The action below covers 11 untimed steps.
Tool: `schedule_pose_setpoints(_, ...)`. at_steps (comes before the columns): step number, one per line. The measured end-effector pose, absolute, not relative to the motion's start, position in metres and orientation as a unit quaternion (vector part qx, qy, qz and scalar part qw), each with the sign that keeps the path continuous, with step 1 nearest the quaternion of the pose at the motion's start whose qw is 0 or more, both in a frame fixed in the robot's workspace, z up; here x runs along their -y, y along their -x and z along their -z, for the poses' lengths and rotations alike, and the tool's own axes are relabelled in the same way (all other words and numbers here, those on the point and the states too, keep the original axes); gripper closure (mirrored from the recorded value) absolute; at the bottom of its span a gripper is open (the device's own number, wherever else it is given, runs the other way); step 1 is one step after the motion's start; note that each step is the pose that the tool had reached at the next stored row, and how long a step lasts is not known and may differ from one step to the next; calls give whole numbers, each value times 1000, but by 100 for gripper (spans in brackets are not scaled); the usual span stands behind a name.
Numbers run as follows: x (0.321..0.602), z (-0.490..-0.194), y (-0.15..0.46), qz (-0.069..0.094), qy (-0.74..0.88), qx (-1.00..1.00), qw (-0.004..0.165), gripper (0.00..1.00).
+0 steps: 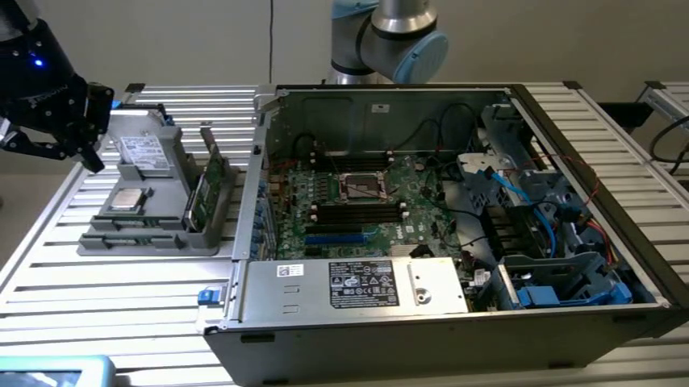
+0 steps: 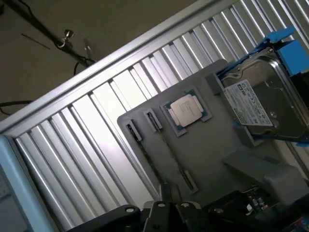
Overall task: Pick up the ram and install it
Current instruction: 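Pick up the ram and move it above insertion slot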
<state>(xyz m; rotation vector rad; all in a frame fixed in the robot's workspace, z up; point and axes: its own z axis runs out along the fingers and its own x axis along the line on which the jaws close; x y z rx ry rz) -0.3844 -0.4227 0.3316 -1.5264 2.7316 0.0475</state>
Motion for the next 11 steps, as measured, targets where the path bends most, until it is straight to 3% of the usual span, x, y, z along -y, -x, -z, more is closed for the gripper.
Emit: schedule_pose_setpoints(11, 423, -332, 384, -14, 572, -820, 7, 89)
